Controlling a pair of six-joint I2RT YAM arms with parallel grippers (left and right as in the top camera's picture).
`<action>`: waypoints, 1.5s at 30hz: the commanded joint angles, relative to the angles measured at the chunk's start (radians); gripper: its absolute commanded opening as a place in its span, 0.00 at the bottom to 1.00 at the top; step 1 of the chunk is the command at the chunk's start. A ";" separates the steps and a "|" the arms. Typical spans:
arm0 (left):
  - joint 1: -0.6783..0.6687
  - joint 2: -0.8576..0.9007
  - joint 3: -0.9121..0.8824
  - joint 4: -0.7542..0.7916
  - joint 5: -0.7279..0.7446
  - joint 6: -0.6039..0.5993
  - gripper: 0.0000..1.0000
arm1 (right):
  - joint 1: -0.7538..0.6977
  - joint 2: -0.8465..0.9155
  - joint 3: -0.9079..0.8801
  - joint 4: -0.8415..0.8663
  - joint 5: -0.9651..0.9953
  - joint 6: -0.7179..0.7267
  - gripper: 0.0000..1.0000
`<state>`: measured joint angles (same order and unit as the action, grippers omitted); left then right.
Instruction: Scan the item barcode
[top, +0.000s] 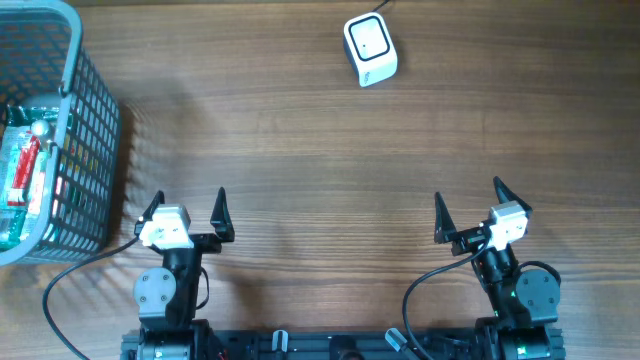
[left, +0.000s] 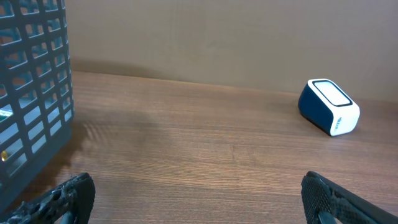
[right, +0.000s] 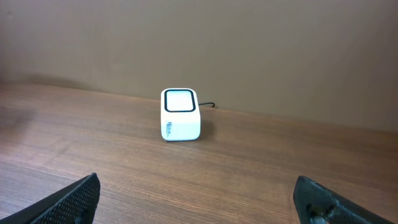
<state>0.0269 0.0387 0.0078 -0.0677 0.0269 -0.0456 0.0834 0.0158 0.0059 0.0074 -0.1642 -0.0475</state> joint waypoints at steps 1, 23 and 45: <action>-0.003 0.003 -0.002 -0.008 -0.010 0.015 1.00 | -0.004 0.007 -0.001 0.005 -0.002 -0.005 1.00; -0.003 0.003 -0.002 0.049 -0.038 0.011 1.00 | -0.004 0.007 -0.001 0.005 -0.002 -0.005 0.99; -0.003 0.640 1.246 -0.853 0.160 0.024 1.00 | -0.004 0.007 -0.001 0.005 -0.002 -0.004 1.00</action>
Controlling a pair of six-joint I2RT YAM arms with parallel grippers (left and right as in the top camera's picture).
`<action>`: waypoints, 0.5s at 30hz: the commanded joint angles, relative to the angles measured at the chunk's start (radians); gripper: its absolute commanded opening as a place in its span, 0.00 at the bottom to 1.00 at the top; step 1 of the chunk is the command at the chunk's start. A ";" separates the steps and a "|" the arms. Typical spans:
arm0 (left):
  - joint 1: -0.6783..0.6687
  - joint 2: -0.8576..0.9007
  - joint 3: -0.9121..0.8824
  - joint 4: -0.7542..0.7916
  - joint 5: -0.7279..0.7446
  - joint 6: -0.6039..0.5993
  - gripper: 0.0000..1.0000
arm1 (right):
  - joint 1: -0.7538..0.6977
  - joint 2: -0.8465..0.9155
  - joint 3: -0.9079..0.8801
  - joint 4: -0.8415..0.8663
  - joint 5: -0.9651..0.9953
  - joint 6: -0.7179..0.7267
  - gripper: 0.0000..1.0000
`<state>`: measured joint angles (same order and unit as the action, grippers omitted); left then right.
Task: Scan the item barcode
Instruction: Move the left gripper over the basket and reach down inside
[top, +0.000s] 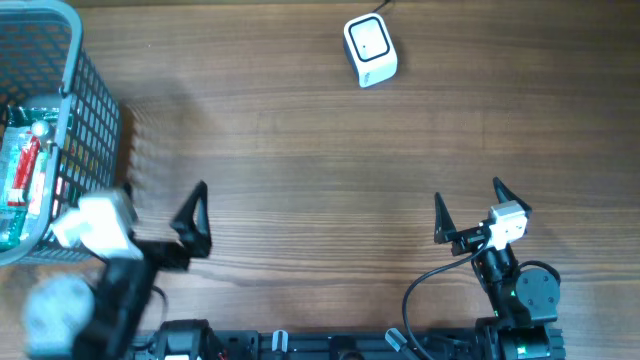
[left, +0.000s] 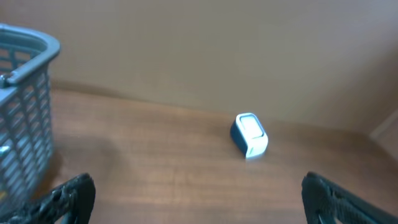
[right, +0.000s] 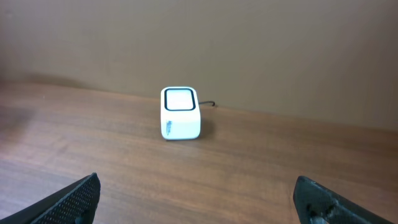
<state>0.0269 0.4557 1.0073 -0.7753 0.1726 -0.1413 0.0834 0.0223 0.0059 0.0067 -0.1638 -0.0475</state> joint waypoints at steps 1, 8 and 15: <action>-0.003 0.317 0.350 -0.228 0.012 0.142 1.00 | -0.004 0.000 -0.001 0.006 -0.002 -0.005 1.00; -0.003 0.652 0.592 -0.263 0.002 0.146 1.00 | -0.004 0.000 -0.001 0.006 -0.002 -0.005 1.00; 0.043 0.783 0.592 -0.134 -0.127 0.209 1.00 | -0.004 0.000 -0.001 0.006 -0.002 -0.004 0.99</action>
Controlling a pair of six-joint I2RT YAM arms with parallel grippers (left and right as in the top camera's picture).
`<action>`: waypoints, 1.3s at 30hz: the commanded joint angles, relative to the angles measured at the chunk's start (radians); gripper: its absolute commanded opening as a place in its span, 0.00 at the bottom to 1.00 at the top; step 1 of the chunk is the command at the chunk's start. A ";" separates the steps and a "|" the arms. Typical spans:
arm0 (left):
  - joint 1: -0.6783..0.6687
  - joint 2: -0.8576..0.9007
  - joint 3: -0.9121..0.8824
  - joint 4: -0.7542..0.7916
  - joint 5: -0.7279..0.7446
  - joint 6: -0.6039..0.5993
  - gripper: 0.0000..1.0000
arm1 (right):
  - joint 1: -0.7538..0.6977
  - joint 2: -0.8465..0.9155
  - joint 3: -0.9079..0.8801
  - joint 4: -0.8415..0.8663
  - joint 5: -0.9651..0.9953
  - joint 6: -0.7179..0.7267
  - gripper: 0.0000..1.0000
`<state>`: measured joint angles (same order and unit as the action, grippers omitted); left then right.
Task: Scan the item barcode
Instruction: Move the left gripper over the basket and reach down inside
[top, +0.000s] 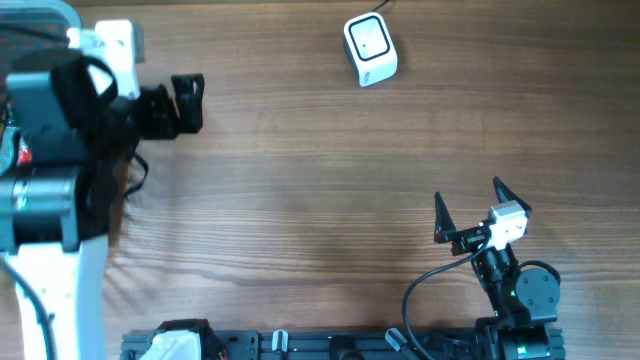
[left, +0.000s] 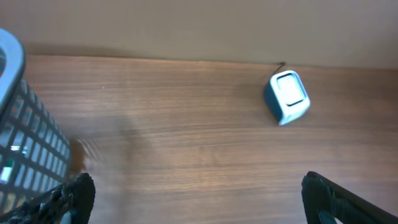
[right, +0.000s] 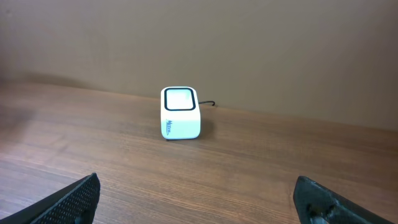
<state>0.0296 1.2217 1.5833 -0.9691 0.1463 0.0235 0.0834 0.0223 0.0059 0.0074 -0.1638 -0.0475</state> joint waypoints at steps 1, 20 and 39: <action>0.065 0.019 0.016 0.088 -0.123 0.044 1.00 | -0.004 0.000 -0.001 0.005 -0.002 -0.005 1.00; 0.676 0.263 0.014 0.171 -0.031 0.077 1.00 | -0.004 0.000 -0.001 0.005 -0.002 -0.004 1.00; 0.734 0.542 0.002 0.130 0.205 0.265 1.00 | -0.004 0.000 -0.001 0.005 -0.002 -0.004 1.00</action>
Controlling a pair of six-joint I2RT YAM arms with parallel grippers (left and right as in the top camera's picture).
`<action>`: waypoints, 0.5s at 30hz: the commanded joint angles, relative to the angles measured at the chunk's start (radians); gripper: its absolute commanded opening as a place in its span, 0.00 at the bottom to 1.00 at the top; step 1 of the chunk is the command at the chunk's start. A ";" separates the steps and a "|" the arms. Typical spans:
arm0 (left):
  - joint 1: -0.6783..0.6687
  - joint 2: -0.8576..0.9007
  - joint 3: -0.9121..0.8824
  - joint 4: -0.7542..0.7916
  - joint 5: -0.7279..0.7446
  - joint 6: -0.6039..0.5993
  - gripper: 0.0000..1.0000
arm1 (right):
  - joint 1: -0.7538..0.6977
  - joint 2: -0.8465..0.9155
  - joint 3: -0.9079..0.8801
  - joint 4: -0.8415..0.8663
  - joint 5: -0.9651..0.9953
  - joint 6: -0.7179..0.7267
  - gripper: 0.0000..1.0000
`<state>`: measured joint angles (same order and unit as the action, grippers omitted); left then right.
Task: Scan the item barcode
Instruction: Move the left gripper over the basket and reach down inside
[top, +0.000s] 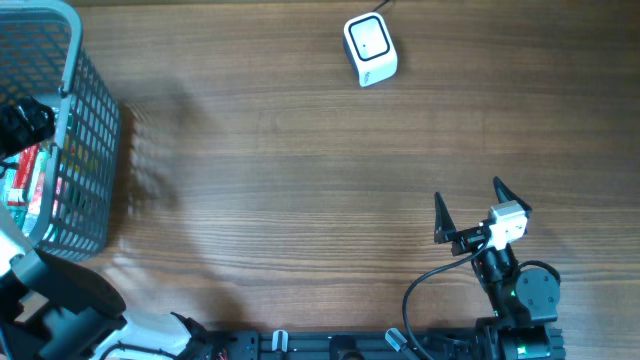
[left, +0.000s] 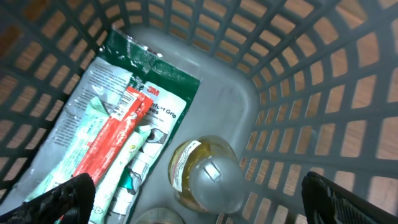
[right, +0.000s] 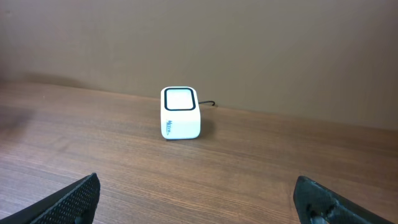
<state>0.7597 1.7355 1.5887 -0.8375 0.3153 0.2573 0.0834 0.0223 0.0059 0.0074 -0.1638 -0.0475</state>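
Note:
A grey mesh basket (top: 92, 130) stands at the table's left edge. In it lie a green-and-white packet with a red strip (left: 118, 134), a glass jar with a clear lid (left: 205, 174) and a round lid (left: 155, 218) at the bottom edge. My left gripper (top: 22, 125) hangs over the basket's inside, open (left: 199, 205), with the jar between and below its fingertips and nothing held. The white scanner (top: 370, 48) sits at the far middle of the table, also seen in the right wrist view (right: 181, 114). My right gripper (top: 468, 215) rests open near the front right.
The basket's walls (left: 311, 93) close round the left gripper on every side. A cable runs from the back of the scanner. Bare wooden tabletop (top: 300, 180) lies between the basket and the scanner.
My left gripper was above the table beside the basket's far end, facing the scanner. Now it points down into the basket at the packet and jar. The right arm has not moved.
Both grippers first rested open at the table's front edge. Then the left arm was raised and shifted left, beside the basket. Later it stood high by the basket's far end. Now it is over the basket's contents, still open.

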 joint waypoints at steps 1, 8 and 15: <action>0.004 0.035 -0.007 -0.001 0.036 0.031 1.00 | -0.004 0.000 -0.001 0.005 -0.002 -0.005 1.00; 0.003 0.101 -0.008 -0.001 0.036 0.027 0.96 | -0.004 0.000 -0.001 0.005 -0.002 -0.004 1.00; 0.003 0.147 -0.008 0.013 0.036 0.027 0.89 | -0.004 0.000 -0.001 0.005 -0.002 -0.004 1.00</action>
<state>0.7597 1.8545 1.5887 -0.8330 0.3321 0.2722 0.0834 0.0223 0.0059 0.0074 -0.1638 -0.0475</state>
